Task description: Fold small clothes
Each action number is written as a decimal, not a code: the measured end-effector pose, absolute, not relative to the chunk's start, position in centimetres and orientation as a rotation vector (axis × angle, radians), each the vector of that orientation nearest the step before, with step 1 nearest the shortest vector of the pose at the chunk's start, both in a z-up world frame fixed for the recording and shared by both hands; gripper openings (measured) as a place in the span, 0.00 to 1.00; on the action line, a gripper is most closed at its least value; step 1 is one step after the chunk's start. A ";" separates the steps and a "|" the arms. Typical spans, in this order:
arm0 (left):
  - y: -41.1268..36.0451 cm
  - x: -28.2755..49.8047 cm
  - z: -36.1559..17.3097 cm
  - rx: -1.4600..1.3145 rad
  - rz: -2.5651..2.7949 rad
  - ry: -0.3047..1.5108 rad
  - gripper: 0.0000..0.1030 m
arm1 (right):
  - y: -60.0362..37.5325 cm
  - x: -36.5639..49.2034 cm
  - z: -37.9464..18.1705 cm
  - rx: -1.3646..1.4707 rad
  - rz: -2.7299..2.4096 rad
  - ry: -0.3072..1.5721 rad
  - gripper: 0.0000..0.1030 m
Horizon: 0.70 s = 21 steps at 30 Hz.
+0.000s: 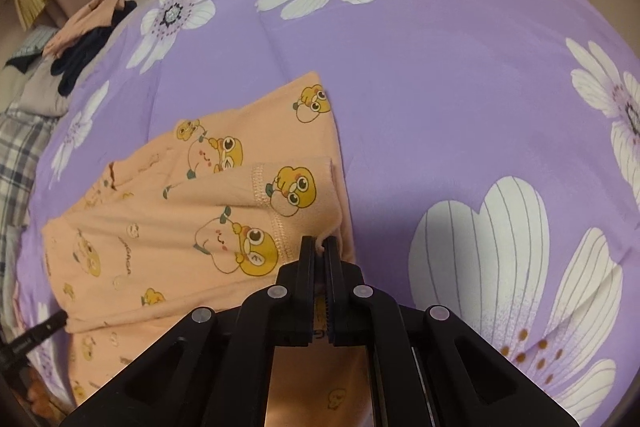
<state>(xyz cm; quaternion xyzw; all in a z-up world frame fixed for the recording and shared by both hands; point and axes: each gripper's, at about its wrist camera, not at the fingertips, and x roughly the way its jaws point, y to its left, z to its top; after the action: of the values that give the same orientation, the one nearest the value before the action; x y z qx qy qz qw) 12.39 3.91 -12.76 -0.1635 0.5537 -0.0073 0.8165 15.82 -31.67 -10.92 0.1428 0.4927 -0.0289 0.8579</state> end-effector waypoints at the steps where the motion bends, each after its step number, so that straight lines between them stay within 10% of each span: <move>1: 3.9 12.3 -12.8 -0.349 -0.015 1.178 0.34 | -31.6 15.8 -10.9 0.292 -0.061 1.034 0.04; 21: 2.3 14.9 -10.2 -0.367 -0.070 1.083 0.33 | -31.6 15.7 -11.0 0.276 -0.054 1.013 0.04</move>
<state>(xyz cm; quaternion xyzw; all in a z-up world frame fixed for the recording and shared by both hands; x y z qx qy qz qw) 14.86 2.29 -10.21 -0.1738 0.5125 -0.0332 0.8403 15.67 -31.59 -11.03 0.1317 0.4833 -0.0259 0.8651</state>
